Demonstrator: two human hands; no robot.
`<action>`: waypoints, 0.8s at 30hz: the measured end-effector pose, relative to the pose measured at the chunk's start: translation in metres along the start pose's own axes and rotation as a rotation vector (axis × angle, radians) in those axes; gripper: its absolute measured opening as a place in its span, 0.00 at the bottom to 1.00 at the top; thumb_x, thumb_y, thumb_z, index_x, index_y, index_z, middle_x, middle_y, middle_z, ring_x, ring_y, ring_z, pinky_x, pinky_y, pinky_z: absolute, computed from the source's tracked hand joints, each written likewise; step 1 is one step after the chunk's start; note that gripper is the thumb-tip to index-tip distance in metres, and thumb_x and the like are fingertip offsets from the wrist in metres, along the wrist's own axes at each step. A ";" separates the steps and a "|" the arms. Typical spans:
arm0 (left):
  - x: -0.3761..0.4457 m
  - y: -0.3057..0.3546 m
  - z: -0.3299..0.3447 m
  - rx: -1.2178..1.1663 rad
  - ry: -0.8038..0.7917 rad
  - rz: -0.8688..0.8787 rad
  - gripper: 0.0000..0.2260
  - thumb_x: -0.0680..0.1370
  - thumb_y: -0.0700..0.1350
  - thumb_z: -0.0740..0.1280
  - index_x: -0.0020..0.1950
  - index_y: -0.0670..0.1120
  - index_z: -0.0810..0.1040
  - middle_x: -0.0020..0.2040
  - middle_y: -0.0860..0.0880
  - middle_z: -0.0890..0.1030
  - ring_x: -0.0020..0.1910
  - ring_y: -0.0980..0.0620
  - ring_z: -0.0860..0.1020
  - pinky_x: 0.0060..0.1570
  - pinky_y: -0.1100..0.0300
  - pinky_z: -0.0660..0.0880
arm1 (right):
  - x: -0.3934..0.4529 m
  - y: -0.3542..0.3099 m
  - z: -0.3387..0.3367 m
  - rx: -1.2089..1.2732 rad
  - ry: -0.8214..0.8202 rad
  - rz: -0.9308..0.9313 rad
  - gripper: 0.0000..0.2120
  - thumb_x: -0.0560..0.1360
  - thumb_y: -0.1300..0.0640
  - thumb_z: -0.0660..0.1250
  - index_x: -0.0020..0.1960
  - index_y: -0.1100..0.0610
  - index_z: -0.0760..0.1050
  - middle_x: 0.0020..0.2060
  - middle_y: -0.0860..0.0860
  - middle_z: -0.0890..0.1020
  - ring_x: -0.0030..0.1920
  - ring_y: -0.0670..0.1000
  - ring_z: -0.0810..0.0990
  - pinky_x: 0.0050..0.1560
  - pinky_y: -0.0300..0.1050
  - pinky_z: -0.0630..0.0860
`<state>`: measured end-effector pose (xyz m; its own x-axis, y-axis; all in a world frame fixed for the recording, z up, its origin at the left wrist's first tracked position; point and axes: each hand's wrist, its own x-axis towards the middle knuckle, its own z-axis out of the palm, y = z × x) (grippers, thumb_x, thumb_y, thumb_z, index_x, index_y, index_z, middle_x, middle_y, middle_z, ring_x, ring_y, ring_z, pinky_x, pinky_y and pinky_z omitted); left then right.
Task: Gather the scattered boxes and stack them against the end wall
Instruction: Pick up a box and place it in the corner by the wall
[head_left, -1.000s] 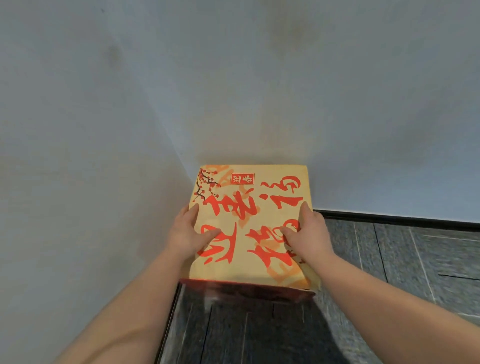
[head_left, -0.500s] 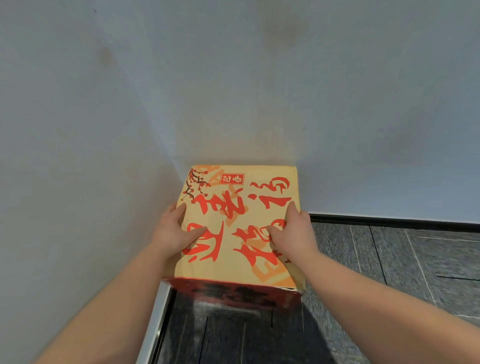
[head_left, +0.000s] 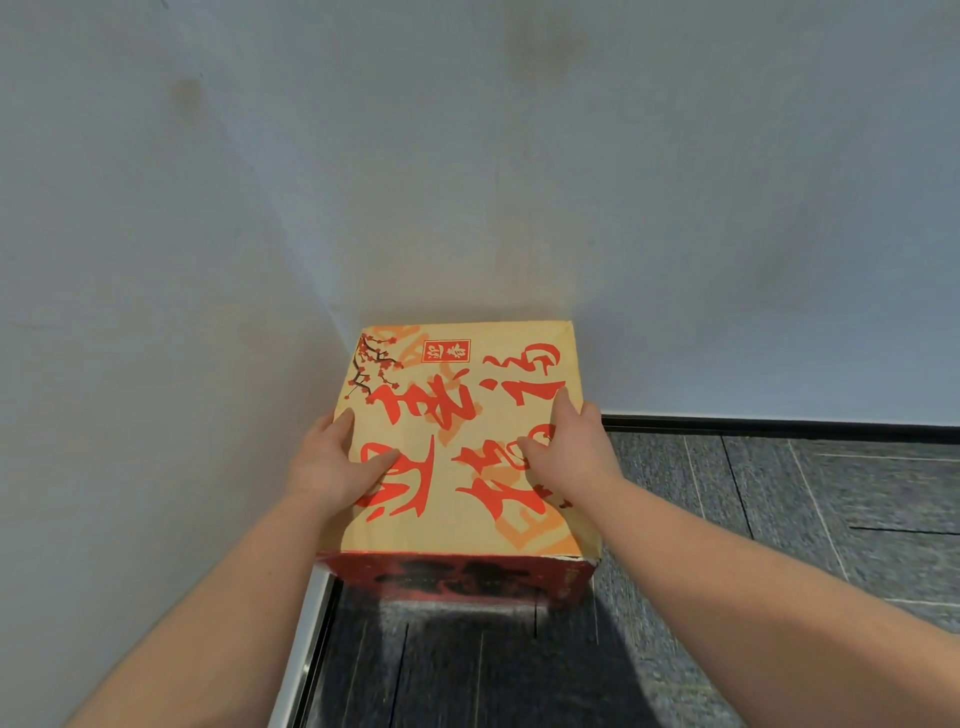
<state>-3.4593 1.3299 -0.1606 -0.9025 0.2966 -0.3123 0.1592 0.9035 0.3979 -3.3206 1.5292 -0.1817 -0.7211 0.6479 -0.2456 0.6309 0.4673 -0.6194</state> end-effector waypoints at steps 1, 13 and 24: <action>-0.001 -0.002 0.000 0.001 0.001 -0.001 0.38 0.73 0.61 0.68 0.77 0.49 0.56 0.75 0.50 0.62 0.71 0.46 0.66 0.63 0.45 0.71 | 0.000 0.000 0.000 -0.006 -0.007 -0.004 0.36 0.77 0.46 0.66 0.77 0.52 0.52 0.68 0.55 0.64 0.63 0.54 0.74 0.59 0.47 0.75; 0.000 -0.011 -0.006 0.063 0.052 0.007 0.34 0.75 0.60 0.66 0.76 0.47 0.59 0.76 0.48 0.61 0.72 0.45 0.64 0.64 0.46 0.69 | 0.006 -0.013 0.012 0.032 -0.093 -0.030 0.38 0.77 0.46 0.66 0.78 0.51 0.49 0.72 0.55 0.61 0.67 0.55 0.72 0.63 0.50 0.73; -0.003 -0.008 -0.011 0.103 0.096 0.064 0.21 0.75 0.57 0.67 0.63 0.48 0.70 0.65 0.48 0.71 0.61 0.47 0.73 0.54 0.53 0.77 | 0.007 -0.019 0.011 -0.042 -0.154 -0.001 0.42 0.76 0.40 0.63 0.79 0.49 0.42 0.77 0.53 0.51 0.70 0.57 0.69 0.63 0.51 0.73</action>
<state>-3.4620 1.3183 -0.1532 -0.9223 0.3286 -0.2035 0.2537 0.9119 0.3226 -3.3405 1.5185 -0.1800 -0.7551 0.5490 -0.3584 0.6391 0.4946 -0.5890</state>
